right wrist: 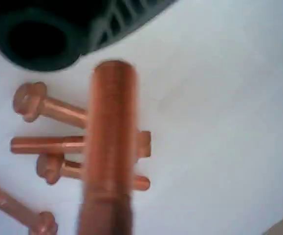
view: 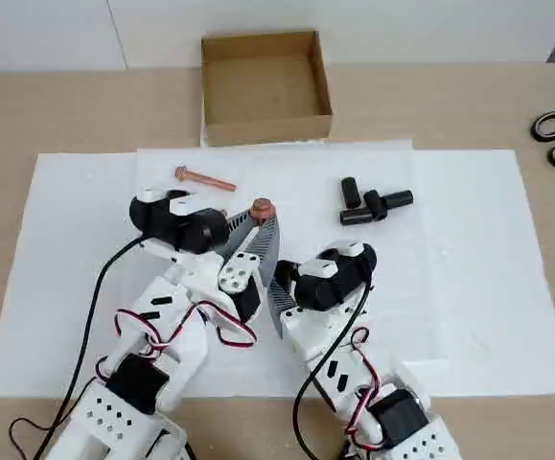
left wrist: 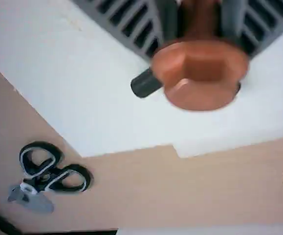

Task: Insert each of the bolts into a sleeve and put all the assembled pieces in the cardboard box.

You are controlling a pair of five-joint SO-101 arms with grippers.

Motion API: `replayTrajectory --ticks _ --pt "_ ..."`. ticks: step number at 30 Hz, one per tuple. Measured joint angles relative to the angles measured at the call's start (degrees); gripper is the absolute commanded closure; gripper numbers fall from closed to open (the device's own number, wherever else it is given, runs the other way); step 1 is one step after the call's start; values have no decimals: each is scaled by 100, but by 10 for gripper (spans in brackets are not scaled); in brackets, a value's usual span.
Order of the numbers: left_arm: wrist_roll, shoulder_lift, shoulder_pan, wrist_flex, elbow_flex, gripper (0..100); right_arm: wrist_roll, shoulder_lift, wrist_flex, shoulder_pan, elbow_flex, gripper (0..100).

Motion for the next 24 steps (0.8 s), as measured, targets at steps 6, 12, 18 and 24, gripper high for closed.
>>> replayTrajectory --ticks 6,12,18,24 --pt "0 0 9 -202 0 993 0 0 0 -149 9 995" --pt "0 0 9 -281 35 993 0 0 0 -193 9 995" --pt "0 0 9 -308 246 993 0 0 0 -316 9 995" --pt "0 0 9 -316 246 993 0 0 0 -316 9 995"
